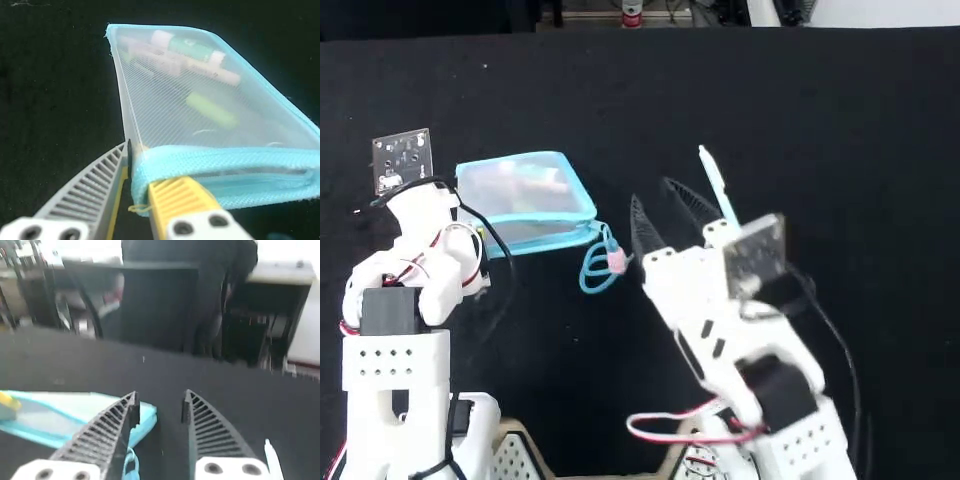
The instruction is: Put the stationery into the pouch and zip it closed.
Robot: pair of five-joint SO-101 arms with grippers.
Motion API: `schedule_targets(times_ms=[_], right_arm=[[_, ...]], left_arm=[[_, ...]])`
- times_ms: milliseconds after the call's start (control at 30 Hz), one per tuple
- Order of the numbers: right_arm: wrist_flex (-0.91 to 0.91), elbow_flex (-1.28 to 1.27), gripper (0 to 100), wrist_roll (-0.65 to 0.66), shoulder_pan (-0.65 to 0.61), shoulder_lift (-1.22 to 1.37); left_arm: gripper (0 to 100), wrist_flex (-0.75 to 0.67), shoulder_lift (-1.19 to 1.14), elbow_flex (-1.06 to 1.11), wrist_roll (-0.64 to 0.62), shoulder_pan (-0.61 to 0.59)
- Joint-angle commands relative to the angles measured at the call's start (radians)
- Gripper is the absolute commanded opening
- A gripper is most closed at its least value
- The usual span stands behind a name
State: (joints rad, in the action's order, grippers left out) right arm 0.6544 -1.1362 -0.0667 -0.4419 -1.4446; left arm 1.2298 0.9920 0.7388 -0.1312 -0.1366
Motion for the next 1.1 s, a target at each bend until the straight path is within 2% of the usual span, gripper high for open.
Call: schedule_targets(times_ms=[0, 300, 467, 667, 900, 1067], right_arm=[[0.04, 0.174, 13.6, 0.0, 0.068, 0.226], [0.227, 0.602, 13.6, 0.005, 0.334, 0.779], [0.368, 0.865, 13.7, 0.012, 0.35, 1.106], [0.555, 1.198, 13.7, 0.149, 0.368, 1.431], [0.595, 1.449, 13.8, 0.166, 0.43, 1.718], [0.594, 1.601, 13.8, 0.293, 0.453, 1.911]], left_arm=[[3, 0.0, 0.005, -0.01, 0.002, 0.004], [3, 0.003, 0.006, -0.01, 0.003, 0.004], [3, 0.003, 0.006, -0.008, 0.002, 0.004], [3, -0.002, 0.006, 0.005, 0.002, 0.004], [3, 0.002, 0.006, 0.01, 0.003, 0.002], [3, 0.002, 0.006, 0.01, 0.003, 0.002]])
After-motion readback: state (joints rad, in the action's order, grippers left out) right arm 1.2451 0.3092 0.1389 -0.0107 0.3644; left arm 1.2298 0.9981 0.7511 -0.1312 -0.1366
